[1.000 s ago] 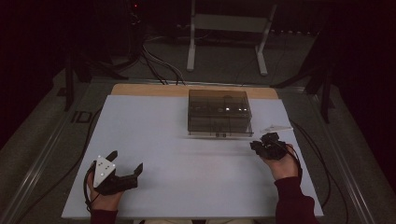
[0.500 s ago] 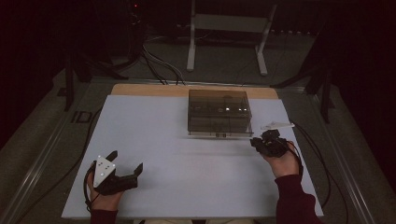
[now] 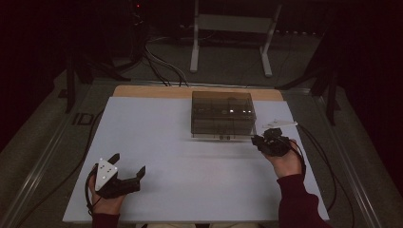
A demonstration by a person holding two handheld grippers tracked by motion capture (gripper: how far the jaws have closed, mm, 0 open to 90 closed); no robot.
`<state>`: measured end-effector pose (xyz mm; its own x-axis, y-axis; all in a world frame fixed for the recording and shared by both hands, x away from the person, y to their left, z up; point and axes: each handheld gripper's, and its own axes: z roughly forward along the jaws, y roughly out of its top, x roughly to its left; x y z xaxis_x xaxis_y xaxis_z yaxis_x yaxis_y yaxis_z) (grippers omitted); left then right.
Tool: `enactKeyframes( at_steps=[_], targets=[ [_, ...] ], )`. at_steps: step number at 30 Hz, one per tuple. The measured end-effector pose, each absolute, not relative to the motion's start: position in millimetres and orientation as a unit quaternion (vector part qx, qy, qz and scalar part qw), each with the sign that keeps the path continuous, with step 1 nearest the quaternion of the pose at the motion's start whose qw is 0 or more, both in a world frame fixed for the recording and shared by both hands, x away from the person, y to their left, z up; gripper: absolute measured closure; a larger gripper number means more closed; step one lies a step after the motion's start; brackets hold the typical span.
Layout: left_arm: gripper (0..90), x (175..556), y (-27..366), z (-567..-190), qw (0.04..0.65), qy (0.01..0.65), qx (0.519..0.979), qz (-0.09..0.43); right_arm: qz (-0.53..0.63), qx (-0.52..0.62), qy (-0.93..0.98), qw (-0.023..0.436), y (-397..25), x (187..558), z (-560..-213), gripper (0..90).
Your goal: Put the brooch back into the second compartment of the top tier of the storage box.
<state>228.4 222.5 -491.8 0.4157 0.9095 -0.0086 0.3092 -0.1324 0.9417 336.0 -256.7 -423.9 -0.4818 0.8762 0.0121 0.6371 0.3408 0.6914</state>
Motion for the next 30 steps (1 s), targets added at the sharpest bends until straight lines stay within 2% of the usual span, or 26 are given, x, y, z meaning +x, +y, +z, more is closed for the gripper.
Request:
enactKeyframes(
  at_steps=[30],
  targets=[
    [0.8, 228.8, 222.0, -492.0, 0.487, 0.442, 0.688, 0.307, 0.344, 0.46, 0.797, 0.189, -241.4, 342.4, -409.0, 81.3]
  ],
)
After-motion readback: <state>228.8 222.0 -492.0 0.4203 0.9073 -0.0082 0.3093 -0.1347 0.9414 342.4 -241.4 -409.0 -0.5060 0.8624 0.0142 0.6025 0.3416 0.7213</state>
